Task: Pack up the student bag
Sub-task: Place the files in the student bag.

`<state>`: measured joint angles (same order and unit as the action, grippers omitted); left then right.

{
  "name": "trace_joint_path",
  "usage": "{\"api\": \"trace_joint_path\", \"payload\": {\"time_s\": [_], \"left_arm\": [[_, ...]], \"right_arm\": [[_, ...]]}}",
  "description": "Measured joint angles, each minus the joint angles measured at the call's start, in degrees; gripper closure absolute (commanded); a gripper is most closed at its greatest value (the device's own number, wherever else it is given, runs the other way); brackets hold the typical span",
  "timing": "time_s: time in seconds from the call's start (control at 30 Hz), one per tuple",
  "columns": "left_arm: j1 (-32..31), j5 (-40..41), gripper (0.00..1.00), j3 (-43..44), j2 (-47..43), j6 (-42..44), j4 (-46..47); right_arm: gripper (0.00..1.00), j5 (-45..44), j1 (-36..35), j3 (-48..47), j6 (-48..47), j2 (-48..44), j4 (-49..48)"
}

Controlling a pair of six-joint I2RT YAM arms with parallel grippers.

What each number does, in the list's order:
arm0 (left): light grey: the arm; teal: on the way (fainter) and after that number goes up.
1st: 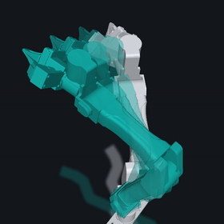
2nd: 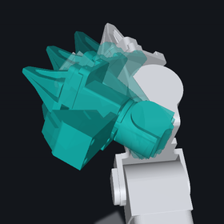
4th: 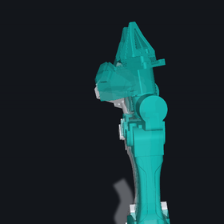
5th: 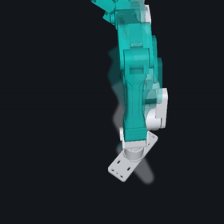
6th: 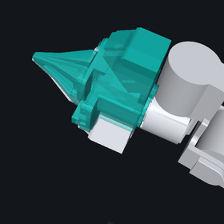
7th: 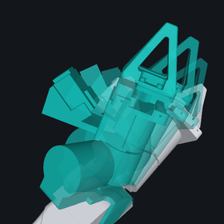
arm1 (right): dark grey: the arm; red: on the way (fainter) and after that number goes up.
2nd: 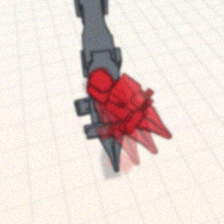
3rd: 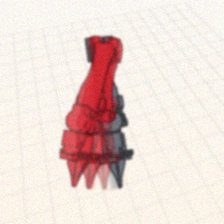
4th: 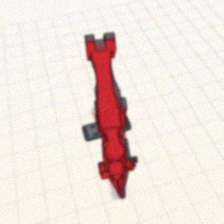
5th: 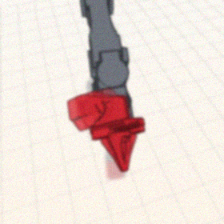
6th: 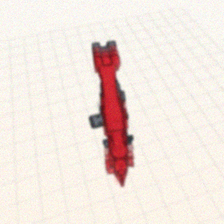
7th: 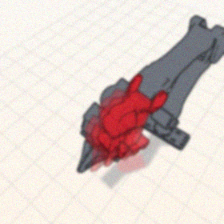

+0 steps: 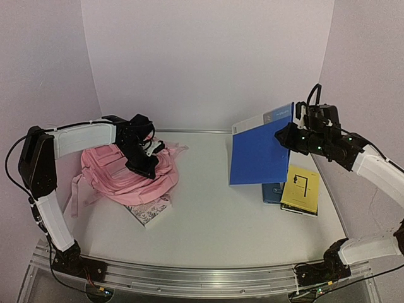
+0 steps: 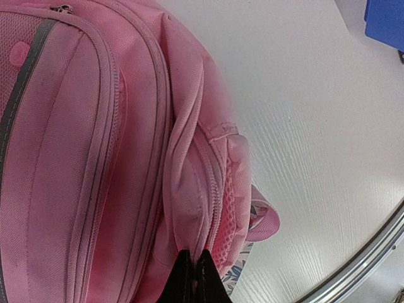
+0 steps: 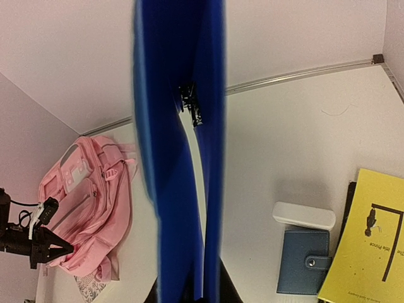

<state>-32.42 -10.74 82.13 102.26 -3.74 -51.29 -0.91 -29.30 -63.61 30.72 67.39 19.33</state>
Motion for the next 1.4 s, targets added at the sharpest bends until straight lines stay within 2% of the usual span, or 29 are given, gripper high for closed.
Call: {"api": "trace_joint_path", "payload": {"time_s": [0.37, 0.5, 0.67, 0.93, 1.13, 1.4], "left_arm": [[0.0, -0.7, 1.00, 6.4, -3.9, -0.8, -0.3], [0.1, -0.7, 1.00, 9.8, -7.1, -0.9, 1.9], [0.3, -1.2, 1.00, 12.9, -9.0, -0.8, 5.4], [0.3, -5.2, 1.00, 11.9, -9.3, -1.0, 10.7], [0.3, -8.1, 1.00, 9.5, -9.6, -1.2, 14.7], [0.3, -10.4, 1.00, 4.8, -12.5, -1.2, 18.9]], "right_arm": [[1.00, 4.9, 0.0, 0.0, 5.1, -1.7, 0.0], [1.00, 10.0, 0.0, 0.0, 10.0, -2.0, -1.4], [1.00, 18.0, 0.0, 2.2, 17.5, -2.3, -7.6], [1.00, 26.0, -0.6, 7.8, 29.4, -1.6, -18.1], [1.00, 26.1, -4.0, 11.7, 35.9, 2.0, -23.6], [1.00, 23.3, -9.8, 11.9, 40.4, 9.3, -27.9]]}}
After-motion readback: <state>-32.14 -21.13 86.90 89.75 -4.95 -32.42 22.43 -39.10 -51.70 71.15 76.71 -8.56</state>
